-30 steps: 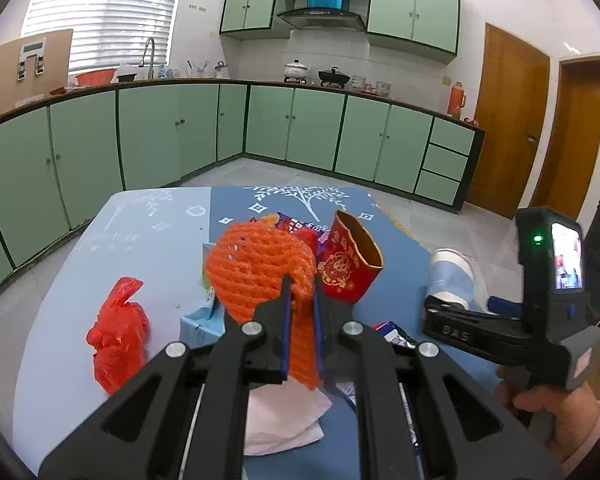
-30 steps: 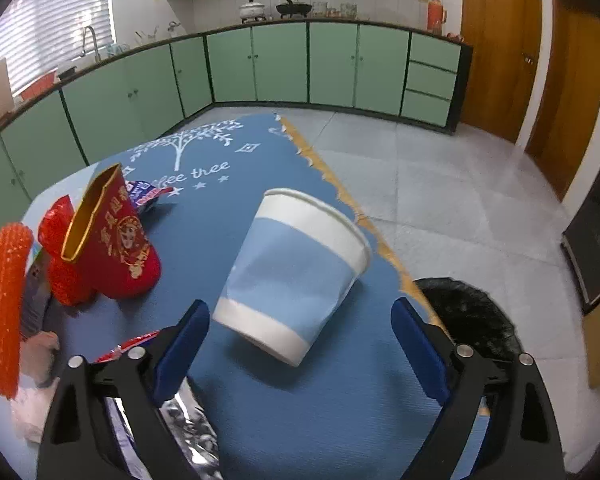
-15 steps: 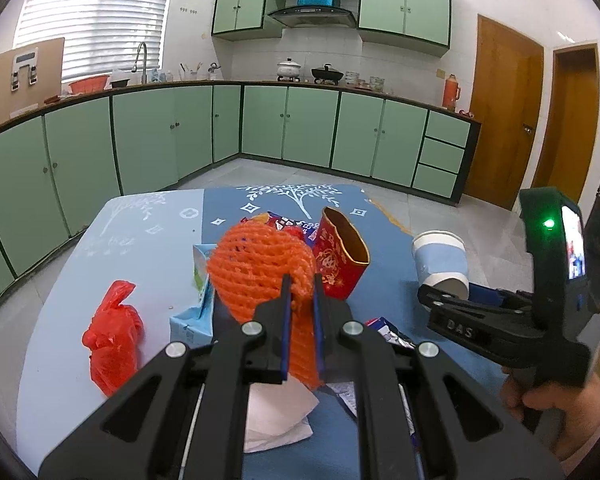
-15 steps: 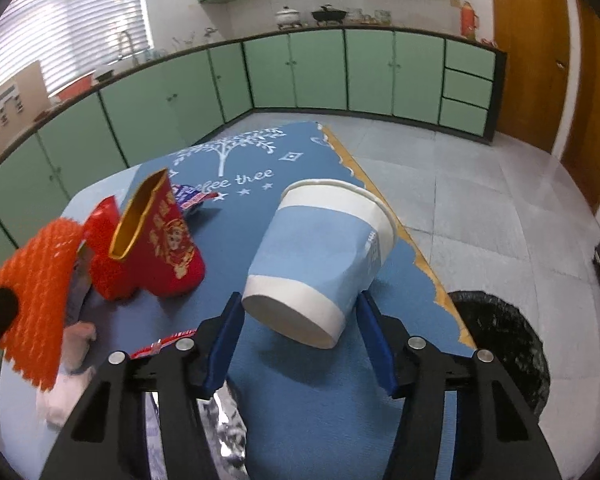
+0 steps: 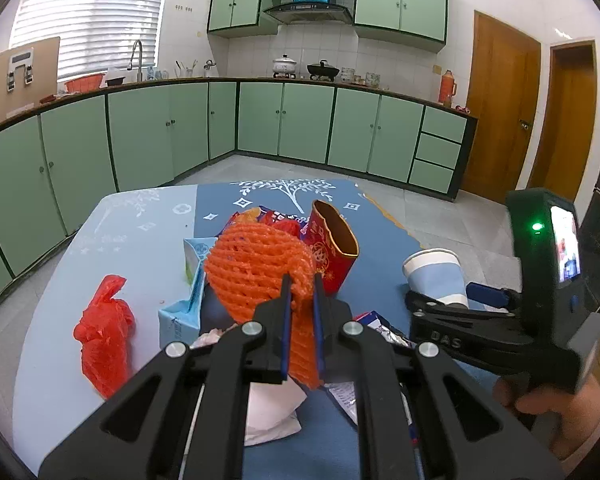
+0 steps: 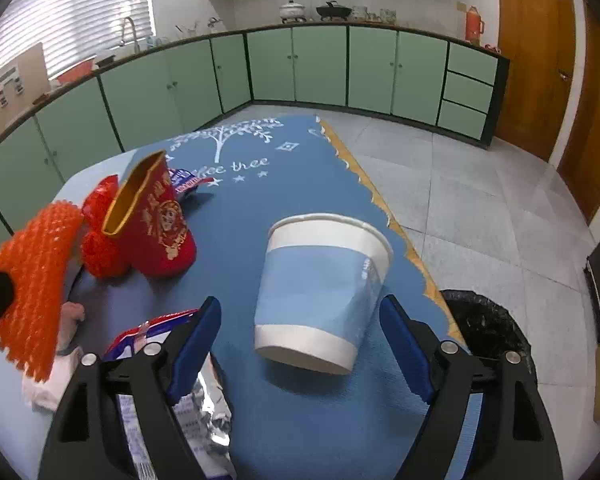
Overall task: Collect trash
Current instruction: 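Carry the net and paper cup to the black bin and release both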
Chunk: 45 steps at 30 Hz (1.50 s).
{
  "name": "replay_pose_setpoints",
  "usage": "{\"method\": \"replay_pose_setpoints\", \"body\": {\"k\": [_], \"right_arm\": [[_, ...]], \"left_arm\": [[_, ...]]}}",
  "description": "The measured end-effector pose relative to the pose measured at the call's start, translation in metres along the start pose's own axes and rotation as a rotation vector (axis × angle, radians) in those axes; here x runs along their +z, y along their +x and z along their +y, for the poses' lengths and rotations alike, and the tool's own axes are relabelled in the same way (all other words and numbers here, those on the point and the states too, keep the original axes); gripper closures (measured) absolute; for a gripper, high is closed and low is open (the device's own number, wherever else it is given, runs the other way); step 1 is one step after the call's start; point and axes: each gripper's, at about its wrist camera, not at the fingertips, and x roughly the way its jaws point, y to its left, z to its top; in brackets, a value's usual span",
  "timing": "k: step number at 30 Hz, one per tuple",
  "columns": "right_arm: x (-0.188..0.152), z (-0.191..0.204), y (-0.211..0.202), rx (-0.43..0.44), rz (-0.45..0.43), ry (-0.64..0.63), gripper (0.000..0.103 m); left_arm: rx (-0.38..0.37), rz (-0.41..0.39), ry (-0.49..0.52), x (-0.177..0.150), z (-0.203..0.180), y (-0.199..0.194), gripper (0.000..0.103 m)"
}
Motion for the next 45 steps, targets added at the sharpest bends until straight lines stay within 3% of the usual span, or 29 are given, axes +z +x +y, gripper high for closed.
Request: {"method": "replay_pose_setpoints", "body": {"k": [1,4,14,21,28,32,37,45], "right_arm": [[0.000,-0.001,0.003,0.001,0.006,0.013,0.024],[-0.002,-0.006,0.007,0.013,0.014,0.042,0.045],[0.008,-0.021,-0.025,0.050,-0.069,0.060,0.047],[0.013,-0.050,-0.064,0.038,-0.122,0.080,0.047],[0.007,-0.104,-0.106,-0.022,-0.179,0.121,0.047],[0.000,-0.138,-0.124,-0.063,-0.198,0.154,0.047],[-0.013,-0.182,-0.133,-0.120,-0.198,0.207,0.047],[-0.043,-0.242,-0.117,-0.199,-0.128,0.273,0.047]], "left_arm": [[0.001,0.001,0.000,0.000,0.001,0.000,0.095],[0.004,0.004,-0.003,0.000,0.001,0.002,0.095],[-0.010,-0.011,0.011,0.005,-0.008,-0.004,0.095],[-0.066,-0.063,0.042,0.020,-0.035,-0.022,0.095],[-0.183,-0.121,0.091,0.035,-0.084,-0.045,0.095],[-0.264,-0.117,0.116,0.037,-0.117,-0.045,0.095],[-0.361,-0.087,0.155,0.031,-0.165,-0.032,0.095],[-0.482,0.001,0.193,0.017,-0.235,0.013,0.095]]}}
